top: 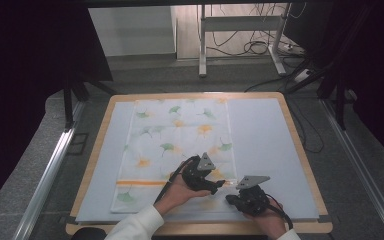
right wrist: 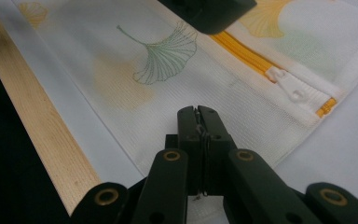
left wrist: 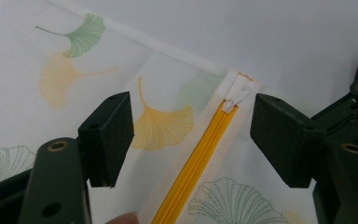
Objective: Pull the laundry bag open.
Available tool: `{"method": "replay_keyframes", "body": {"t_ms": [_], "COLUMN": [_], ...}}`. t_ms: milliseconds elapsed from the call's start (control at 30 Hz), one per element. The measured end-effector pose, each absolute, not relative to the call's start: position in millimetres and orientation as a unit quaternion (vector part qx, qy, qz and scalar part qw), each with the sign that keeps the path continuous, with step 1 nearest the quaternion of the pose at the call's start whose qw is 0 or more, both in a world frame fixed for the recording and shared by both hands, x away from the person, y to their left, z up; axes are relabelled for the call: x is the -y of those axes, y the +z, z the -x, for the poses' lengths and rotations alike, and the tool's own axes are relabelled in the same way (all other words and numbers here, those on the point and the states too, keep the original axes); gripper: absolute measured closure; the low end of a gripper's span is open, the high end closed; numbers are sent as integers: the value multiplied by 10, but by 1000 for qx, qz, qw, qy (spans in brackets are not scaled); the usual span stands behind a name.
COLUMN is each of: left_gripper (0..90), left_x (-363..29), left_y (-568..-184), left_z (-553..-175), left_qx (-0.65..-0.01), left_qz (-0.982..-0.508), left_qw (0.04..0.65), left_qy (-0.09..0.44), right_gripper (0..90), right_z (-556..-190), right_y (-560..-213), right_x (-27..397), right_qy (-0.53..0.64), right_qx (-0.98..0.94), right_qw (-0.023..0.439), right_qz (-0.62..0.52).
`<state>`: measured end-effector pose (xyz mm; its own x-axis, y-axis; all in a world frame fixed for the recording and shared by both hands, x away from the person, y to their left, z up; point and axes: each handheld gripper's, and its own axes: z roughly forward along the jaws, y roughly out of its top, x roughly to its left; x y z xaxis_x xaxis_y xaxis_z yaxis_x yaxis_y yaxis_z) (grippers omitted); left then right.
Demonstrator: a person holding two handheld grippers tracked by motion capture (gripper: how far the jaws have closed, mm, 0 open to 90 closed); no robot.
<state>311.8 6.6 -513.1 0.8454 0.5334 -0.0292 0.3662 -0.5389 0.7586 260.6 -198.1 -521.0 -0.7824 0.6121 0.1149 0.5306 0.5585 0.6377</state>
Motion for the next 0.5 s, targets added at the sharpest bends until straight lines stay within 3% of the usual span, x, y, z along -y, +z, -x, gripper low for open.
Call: {"method": "replay_keyframes", "body": {"t_ms": [500], "left_gripper": [375], "left_x": [167], "left_y": [-5207], "left_z": [-3200], "left_qx": [-251], "left_qz": [-879], "left_qw": [396], "left_qy": [86], "right_gripper": [877], "right_z": [-2616], "right_y": [-5212], "right_x": [1987], "right_qy": [341], "right_qx": [-881], "right_qw": [57], "right_qz": [-322]}}
